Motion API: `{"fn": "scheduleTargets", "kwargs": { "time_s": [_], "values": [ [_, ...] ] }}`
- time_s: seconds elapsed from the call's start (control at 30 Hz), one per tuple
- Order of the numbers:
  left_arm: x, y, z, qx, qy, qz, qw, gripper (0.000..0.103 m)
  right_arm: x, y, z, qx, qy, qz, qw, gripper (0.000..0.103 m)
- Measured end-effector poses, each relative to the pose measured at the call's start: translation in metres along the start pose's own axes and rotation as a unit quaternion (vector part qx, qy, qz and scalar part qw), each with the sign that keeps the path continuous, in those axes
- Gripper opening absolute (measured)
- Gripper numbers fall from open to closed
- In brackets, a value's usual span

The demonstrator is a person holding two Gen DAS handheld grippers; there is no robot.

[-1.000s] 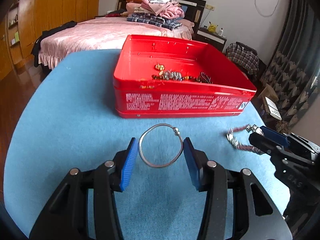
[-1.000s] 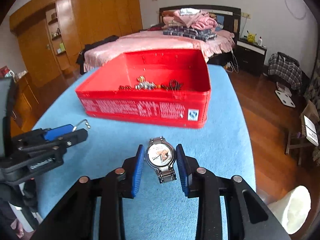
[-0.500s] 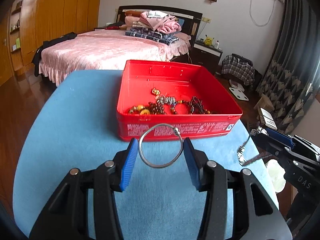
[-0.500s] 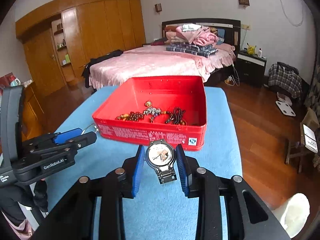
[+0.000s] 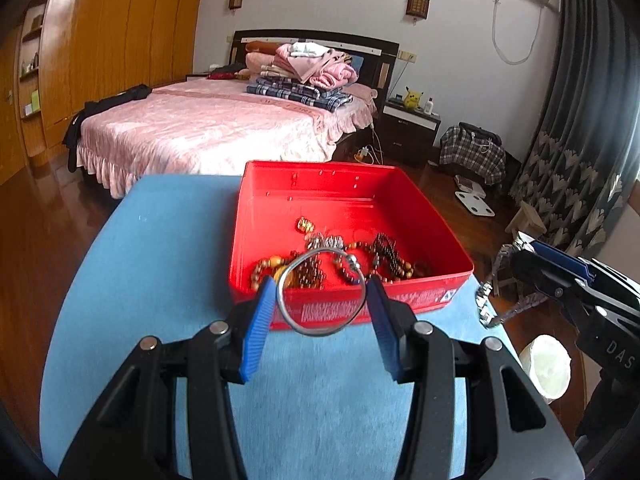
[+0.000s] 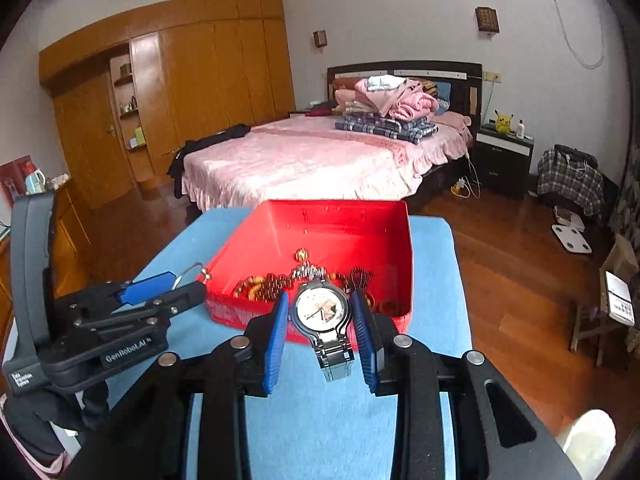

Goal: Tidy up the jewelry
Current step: 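Lift the bangle and wristwatch and carry both over the red tin, then lower the bangle and watch into the tin and open both grippers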

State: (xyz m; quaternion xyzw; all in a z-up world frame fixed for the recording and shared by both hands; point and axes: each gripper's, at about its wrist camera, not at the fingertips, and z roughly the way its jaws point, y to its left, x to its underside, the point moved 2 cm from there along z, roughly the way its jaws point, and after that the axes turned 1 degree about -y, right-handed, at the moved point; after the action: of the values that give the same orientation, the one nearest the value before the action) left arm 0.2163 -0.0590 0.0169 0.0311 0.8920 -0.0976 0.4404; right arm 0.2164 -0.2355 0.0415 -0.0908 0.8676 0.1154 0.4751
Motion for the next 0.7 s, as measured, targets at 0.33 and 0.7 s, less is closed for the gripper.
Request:
{"fn": "scheduleTargets", "kwargs": {
  "time_s": [0.33,0.7],
  "values": [
    [-0.033,0.001,0.025,0.002,-0.015,0.004,0.9999,0.045,-0.024,-0.009,0.033,-0.002,-0.006,0.01,1.0,0.032],
    [-0.057,0.002,0.078,0.005,-0.002,0.003,1.0,0.045,-0.031,-0.024,0.087,0.002,0.014,0.024,1.0,0.032]
  ]
}}
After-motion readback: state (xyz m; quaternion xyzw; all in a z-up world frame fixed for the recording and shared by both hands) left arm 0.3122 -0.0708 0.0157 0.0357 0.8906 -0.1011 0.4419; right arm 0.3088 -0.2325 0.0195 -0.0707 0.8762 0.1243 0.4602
